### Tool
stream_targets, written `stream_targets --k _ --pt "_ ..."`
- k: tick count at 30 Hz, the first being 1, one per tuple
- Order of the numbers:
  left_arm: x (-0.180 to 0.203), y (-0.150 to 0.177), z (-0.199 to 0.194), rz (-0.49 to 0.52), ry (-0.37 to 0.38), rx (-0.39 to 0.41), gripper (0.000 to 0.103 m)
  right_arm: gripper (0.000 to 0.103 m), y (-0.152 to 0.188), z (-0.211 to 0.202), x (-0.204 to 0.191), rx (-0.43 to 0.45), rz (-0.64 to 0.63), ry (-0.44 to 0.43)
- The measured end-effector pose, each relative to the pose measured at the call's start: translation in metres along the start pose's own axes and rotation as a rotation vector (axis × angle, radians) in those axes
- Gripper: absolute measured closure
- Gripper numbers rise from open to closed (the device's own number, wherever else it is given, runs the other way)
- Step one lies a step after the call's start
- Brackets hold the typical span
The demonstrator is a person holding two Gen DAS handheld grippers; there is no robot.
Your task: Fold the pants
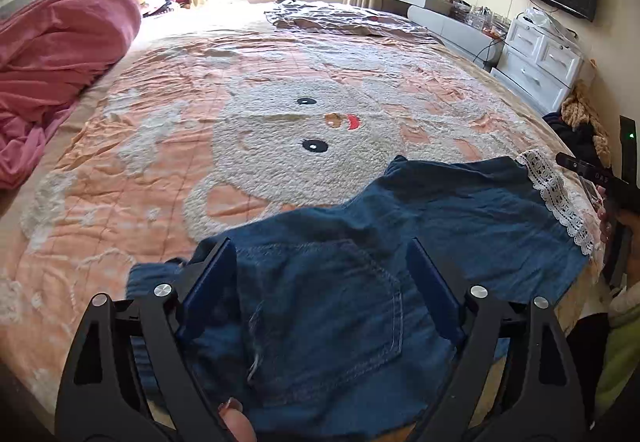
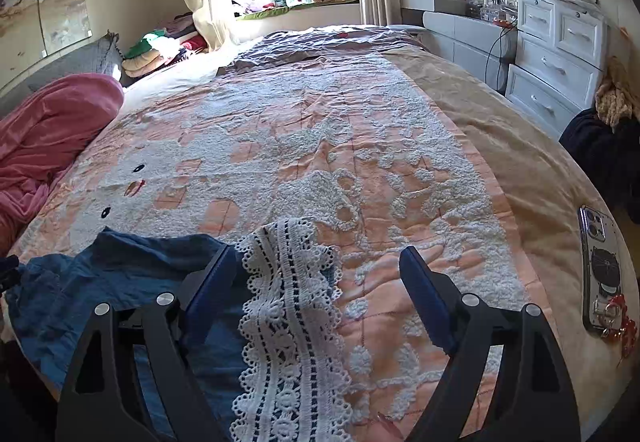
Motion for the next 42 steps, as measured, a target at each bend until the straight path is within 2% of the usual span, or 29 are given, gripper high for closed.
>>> stream_targets --k 5,9,13,17,19,20,21,23,24,25,29,31,34,36,37,39,41,42 --pt "-0.036 0.031 -0.029 -0.057 -0.084 0.026 0.016 0.016 0.026 -0.025 -0.005 0.026 0.032 -0.030" --pt "-0.061 0.051 -0.029 -0.122 -0.084 -0.017 0.015 0.016 0.064 -0.045 0.011 0.020 0.117 -0.034" --pt "-0.068 0.062 -0.021 -0.193 0.003 -0.046 0.014 0.016 0.095 -0.057 0.018 0.000 0.169 -0.070" --pt "-0.062 0.063 -0.007 -0.235 0.041 -0.046 0.014 0.016 0.114 -0.054 0.012 -0.050 0.183 -0.072" --pt "-0.063 0.065 0.002 -0.264 0.018 -0.059 0.036 0.016 0.120 -0.044 0.008 -0.096 0.187 -0.057" --pt "-0.065 0.066 0.005 -0.277 -0.014 -0.067 0.056 0.016 0.122 -0.039 0.006 -0.112 0.190 -0.059" --pt "-0.066 0.067 0.005 -0.278 -0.021 -0.060 0.061 0.016 0.124 -0.034 0.004 -0.129 0.188 -0.062" --pt "-0.067 0.068 0.003 -0.266 -0.015 -0.058 0.067 0.030 0.128 -0.023 -0.006 -0.162 0.154 -0.069" --pt "-0.068 0.067 0.000 -0.259 -0.015 -0.056 0.069 0.038 0.129 -0.020 -0.008 -0.175 0.144 -0.054" --pt "-0.069 0.066 -0.004 -0.251 -0.018 -0.048 0.069 0.042 0.130 -0.020 -0.010 -0.173 0.125 -0.027" --pt "-0.078 0.059 -0.018 -0.216 -0.066 -0.012 0.070 0.043 0.132 -0.033 -0.020 -0.155 0.082 0.004" --pt "-0.083 0.064 -0.011 -0.213 -0.072 -0.038 0.069 0.038 0.138 -0.029 -0.023 -0.182 0.060 0.032" --pt "-0.089 0.078 0.012 -0.231 -0.056 -0.086 0.060 0.032 0.145 -0.020 -0.024 -0.213 0.054 0.053" --pt "-0.090 0.081 0.014 -0.245 -0.025 -0.072 0.056 0.029 0.145 -0.022 -0.022 -0.212 0.067 0.044" --pt "-0.090 0.081 0.012 -0.238 -0.025 -0.068 0.054 0.028 0.144 -0.024 -0.020 -0.213 0.076 0.042" --pt "-0.094 0.080 0.005 -0.252 -0.026 -0.069 0.041 0.027 0.144 -0.030 -0.018 -0.198 0.087 0.035" --pt "-0.096 0.078 -0.012 -0.256 -0.019 -0.042 0.038 0.022 0.140 -0.043 -0.014 -0.159 0.102 0.042" --pt "-0.096 0.076 -0.022 -0.248 -0.044 -0.028 0.034 0.021 0.137 -0.050 -0.013 -0.132 0.106 0.051"
Point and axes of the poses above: each gripper's, at about its wrist camera, not at the fingertips, and z roughly the way its jaws point, x to its right, y to its underside, the point moved 6 cm from there along z, roughly the way its jaws point, and after that the axes turned 13 degrees about -x, right-handed, at the moved point
